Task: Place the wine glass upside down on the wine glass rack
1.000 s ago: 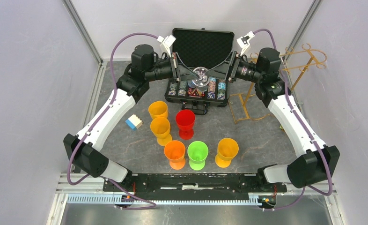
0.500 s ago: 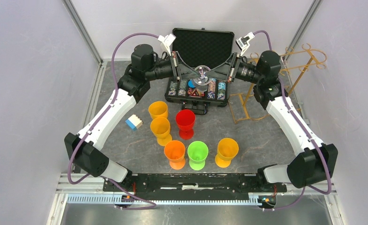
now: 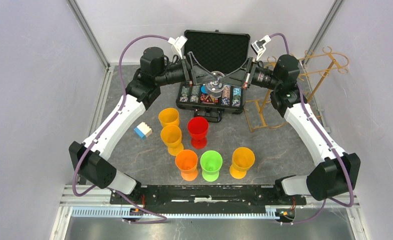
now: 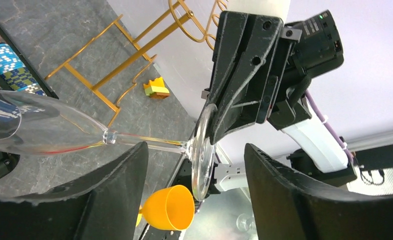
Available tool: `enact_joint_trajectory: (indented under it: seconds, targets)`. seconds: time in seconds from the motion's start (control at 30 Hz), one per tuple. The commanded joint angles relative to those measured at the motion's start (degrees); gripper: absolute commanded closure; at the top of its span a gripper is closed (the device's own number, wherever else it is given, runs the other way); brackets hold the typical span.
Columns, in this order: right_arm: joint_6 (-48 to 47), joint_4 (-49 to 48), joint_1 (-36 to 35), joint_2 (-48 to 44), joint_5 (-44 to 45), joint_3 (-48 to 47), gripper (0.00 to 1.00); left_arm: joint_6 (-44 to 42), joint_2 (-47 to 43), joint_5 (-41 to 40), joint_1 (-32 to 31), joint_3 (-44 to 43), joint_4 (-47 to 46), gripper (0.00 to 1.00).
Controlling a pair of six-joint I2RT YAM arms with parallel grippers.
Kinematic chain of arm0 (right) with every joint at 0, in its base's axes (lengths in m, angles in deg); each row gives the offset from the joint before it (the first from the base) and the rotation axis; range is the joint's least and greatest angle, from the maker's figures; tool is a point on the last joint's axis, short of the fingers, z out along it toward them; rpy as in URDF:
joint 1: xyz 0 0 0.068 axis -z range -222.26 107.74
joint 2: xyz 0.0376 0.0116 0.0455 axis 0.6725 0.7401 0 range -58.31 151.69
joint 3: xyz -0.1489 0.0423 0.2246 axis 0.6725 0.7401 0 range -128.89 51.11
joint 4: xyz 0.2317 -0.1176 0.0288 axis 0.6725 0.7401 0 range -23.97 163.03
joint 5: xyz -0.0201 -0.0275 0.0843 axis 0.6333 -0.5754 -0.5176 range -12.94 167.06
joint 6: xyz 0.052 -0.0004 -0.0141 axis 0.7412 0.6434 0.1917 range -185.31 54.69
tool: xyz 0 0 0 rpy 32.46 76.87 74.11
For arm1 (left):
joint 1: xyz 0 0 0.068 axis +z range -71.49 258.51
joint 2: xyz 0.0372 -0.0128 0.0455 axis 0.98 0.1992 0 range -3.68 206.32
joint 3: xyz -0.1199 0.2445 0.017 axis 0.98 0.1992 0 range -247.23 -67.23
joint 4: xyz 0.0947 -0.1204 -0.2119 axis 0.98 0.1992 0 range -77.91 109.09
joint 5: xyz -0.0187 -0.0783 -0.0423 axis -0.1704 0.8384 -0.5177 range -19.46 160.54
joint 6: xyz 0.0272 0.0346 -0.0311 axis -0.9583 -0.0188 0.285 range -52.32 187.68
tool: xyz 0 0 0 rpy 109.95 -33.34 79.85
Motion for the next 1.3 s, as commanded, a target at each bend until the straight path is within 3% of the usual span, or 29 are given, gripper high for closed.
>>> enact_joint_trajectory:
  seconds: [0.0, 0.1, 0.3, 0.5, 0.77, 1.27]
  targets:
    - [-1.84, -2.01, 0.11, -0.97, -0.70, -0.11, 1.00, -2.00, -0.96, -3.06, 0.36, -0.60, 1.13, 0.21]
    - [-2.49, -1.09, 0.12, -1.18, -0.63, -0.20, 1.00, -3.55, -2.65, -8.07, 1.18, 0.31, 4.22, 0.08]
    - [-7.01, 4.74, 0.28, -2.96, 1.11, -0.22, 1.00, -3.69, -6.86, -14.22, 3.72, 4.32, 4.34, 0.01]
    - [-9.31, 9.45, 0.37, -5.78, 1.97, 1.44, 1.00, -2.58, -8.69, -15.12, 5.77, 7.38, 2.48, 0.00]
    - [-12.34, 22.53, 0.76, -11.47, 6.24, 2.22, 1.00, -1.31, -8.24, -13.38, 6.71, 10.64, 0.57, 0.00]
    - [-17.67, 46.11, 5.80, -21.55, 15.47, 2.15, 1.00, -0.05, -4.33, -8.18, 7.28, 9.61, 0.39, 0.00]
